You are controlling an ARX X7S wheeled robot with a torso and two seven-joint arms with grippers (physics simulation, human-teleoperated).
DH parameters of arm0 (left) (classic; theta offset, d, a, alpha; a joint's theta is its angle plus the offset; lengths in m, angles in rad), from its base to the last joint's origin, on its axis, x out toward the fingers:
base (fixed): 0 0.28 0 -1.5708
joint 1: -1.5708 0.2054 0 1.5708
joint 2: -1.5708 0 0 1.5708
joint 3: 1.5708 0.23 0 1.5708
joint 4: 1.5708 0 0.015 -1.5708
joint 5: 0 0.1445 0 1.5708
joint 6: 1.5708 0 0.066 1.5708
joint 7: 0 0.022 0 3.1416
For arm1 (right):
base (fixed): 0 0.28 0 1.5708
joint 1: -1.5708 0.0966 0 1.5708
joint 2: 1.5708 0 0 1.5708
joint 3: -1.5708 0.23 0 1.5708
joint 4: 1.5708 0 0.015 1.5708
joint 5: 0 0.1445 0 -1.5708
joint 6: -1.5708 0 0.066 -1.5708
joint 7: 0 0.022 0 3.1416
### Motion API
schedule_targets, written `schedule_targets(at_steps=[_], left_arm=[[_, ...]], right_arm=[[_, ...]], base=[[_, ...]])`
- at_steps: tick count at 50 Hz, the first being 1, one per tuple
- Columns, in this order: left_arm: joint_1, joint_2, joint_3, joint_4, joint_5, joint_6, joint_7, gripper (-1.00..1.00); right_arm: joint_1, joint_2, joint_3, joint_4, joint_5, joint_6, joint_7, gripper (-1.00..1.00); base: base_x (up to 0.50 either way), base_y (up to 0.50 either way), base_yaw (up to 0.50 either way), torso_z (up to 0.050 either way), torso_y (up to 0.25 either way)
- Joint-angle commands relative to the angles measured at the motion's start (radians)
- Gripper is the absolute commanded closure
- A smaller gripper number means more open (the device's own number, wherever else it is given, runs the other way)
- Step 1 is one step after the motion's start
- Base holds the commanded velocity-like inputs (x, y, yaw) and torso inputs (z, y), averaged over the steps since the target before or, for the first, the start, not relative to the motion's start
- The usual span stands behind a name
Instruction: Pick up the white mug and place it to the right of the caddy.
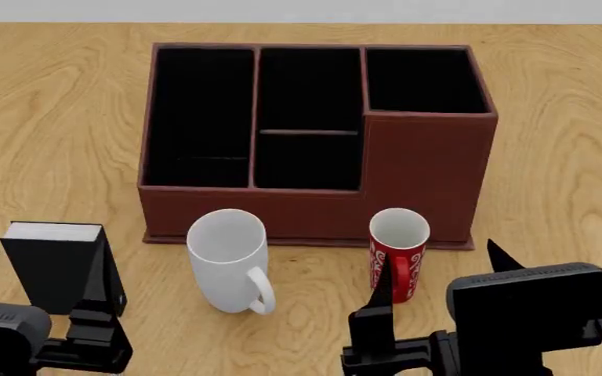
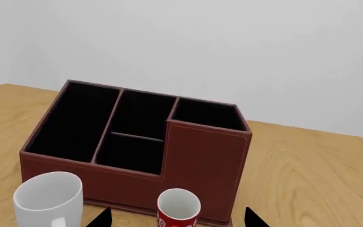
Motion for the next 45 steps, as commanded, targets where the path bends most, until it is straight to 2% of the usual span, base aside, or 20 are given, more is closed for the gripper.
schedule_targets(at_steps=[1, 12, 45], left_arm=[[0.002, -0.010, 0.003, 0.036, -0.009, -0.015, -0.012, -1.00], [0.008, -0.019, -0.002, 0.055, -0.020, -0.016, -0.024, -1.00], [0.000, -0.037, -0.001, 0.063, -0.045, -0.018, -0.054, -1.00]], right_arm=[[0.009, 0.008, 0.001, -0.026, 0.011, 0.026, 0.004, -1.00], [0.004, 0.007, 0.007, -0.032, 0.018, 0.015, 0.008, -1.00], [0.004, 0.017, 0.014, -0.069, 0.037, 0.029, 0.024, -1.00]], base=[[0.00, 0.00, 0.00, 0.000, 0.000], [0.07, 0.00, 0.00, 0.000, 0.000], [0.28, 0.00, 0.00, 0.000, 0.000]])
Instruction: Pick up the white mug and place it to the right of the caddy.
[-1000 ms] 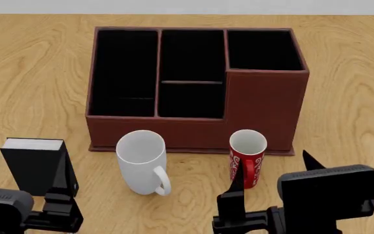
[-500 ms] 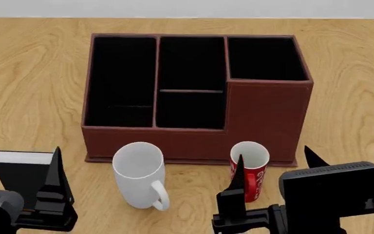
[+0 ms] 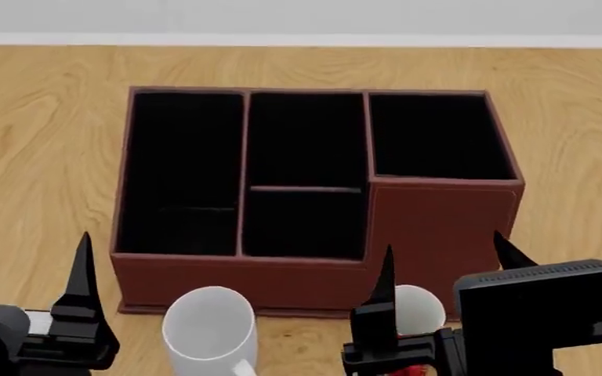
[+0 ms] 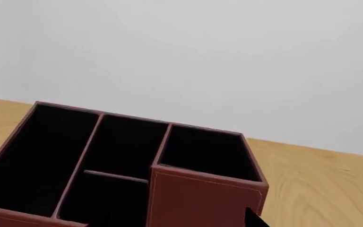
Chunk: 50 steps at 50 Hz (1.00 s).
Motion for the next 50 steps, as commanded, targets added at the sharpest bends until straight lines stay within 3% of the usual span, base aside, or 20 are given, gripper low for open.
schedule_targets(at_steps=[1, 44, 50], left_arm=[[-0.001, -0.007, 0.002, 0.006, -0.008, -0.003, -0.010, -1.00], [0.005, -0.030, 0.003, 0.039, -0.050, -0.020, -0.037, -1.00], [0.006, -0.034, 0.006, 0.042, -0.043, -0.016, -0.048, -1.00]], right_arm=[[0.000, 0.003, 0.001, -0.008, 0.007, 0.002, 0.004, -1.00], [-0.007, 0.016, 0.013, -0.046, 0.037, 0.020, 0.020, -1.00], [-0.007, 0.021, 0.011, -0.056, 0.043, 0.024, 0.019, -1.00]], base=[[0.29, 0.00, 0.00, 0.000, 0.000], [0.29, 0.00, 0.00, 0.000, 0.001], [-0.01, 0.00, 0.00, 0.000, 0.000]])
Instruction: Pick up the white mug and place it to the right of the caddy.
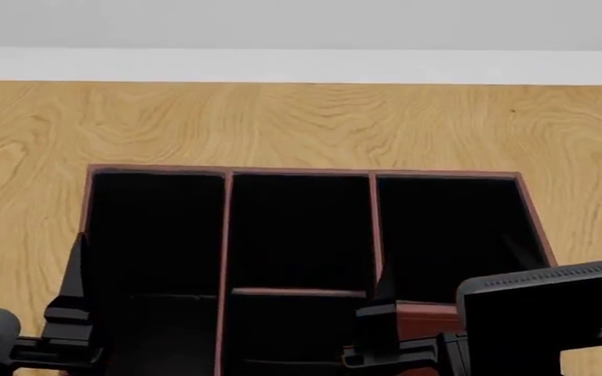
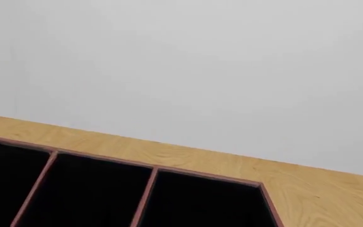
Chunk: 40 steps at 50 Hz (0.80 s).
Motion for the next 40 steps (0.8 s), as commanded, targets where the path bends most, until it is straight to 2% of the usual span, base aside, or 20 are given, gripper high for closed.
schedule_targets(at_steps=[1, 13, 28, 34, 40], left_arm=[[0.002, -0.006, 0.002, 0.013, 0.001, -0.003, -0.016, -1.00], [-0.005, -0.013, -0.007, 0.046, -0.014, -0.036, -0.031, -1.00], [-0.040, -0.022, -0.008, 0.065, -0.026, -0.071, -0.042, -1.00], [-0.043, -0.027, -0.009, 0.054, -0.029, -0.064, -0.042, -1.00], [-0.049, -0.031, -0.007, 0.055, -0.030, -0.068, -0.047, -1.00]], right_arm=[[-0.001, 0.004, 0.004, -0.017, 0.013, 0.009, 0.002, -1.00], [-0.004, 0.012, 0.013, -0.059, 0.061, 0.018, -0.032, -1.00], [0.042, 0.019, 0.040, -0.211, 0.235, 0.214, -0.093, -1.00], [0.082, 0.018, 0.101, -0.283, 0.372, 0.379, -0.074, -1.00], [0.168, 0.076, 0.183, -0.283, 0.761, 0.491, 0.148, -1.00]], base=[[0.00, 0.00, 0.00, 0.000, 0.000], [0.00, 0.00, 0.00, 0.000, 0.000], [0.00, 0.00, 0.00, 0.000, 0.000], [0.00, 0.00, 0.00, 0.000, 0.000], [0.00, 0.00, 0.00, 0.000, 0.000]])
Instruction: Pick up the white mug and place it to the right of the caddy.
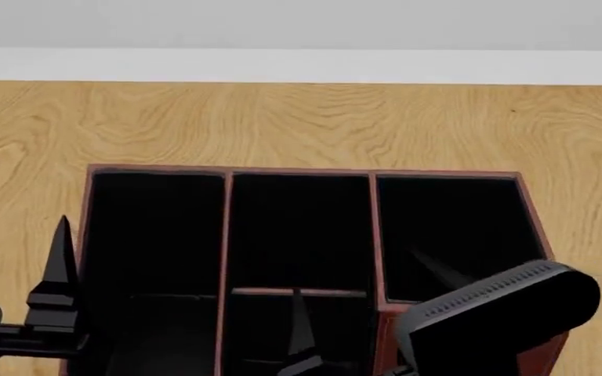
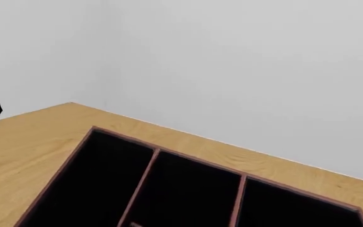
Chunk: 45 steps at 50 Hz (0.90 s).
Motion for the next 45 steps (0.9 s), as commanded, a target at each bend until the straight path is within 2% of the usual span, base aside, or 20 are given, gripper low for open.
schedule_targets(at_steps=[1, 3, 5, 9, 12, 22, 45], left_arm=[[-0.012, -0.008, 0.000, -0.001, -0.005, -0.005, -0.006, -1.00], [-0.013, -0.008, -0.002, -0.001, -0.008, -0.007, -0.008, -1.00], [-0.008, -0.009, -0.001, -0.002, -0.008, -0.001, -0.008, -1.00], [-0.014, -0.010, 0.001, -0.006, -0.011, -0.003, -0.009, -1.00], [-0.015, -0.011, 0.002, -0.003, -0.013, -0.005, -0.010, -1.00], [-0.027, -0.017, 0.011, 0.001, -0.013, -0.020, -0.020, -1.00], [-0.041, -0.016, 0.008, -0.038, -0.035, 0.003, -0.020, -1.00]], right_arm=[[0.115, 0.044, 0.118, -0.053, 0.462, 0.225, 0.209, -1.00], [0.153, 0.028, 0.179, -0.036, 0.622, 0.307, 0.305, -1.00], [0.173, 0.047, 0.193, -0.005, 0.800, 0.322, 0.434, -1.00], [0.191, 0.115, 0.116, 0.063, 1.068, 0.256, 0.660, -1.00], [0.197, 0.148, 0.067, 0.082, 1.144, 0.219, 0.741, -1.00], [0.233, 0.238, -0.087, 0.110, 1.313, 0.129, 0.926, -1.00], [0.213, 0.253, -0.274, 0.127, 1.396, 0.060, 1.068, -1.00]], base=[[0.00, 0.00, 0.00, 0.000, 0.000], [0.00, 0.00, 0.00, 0.000, 0.000], [0.00, 0.00, 0.00, 0.000, 0.000], [0.00, 0.00, 0.00, 0.000, 0.000], [0.00, 0.00, 0.00, 0.000, 0.000], [0.00, 0.00, 0.00, 0.000, 0.000], [0.00, 0.00, 0.00, 0.000, 0.000]])
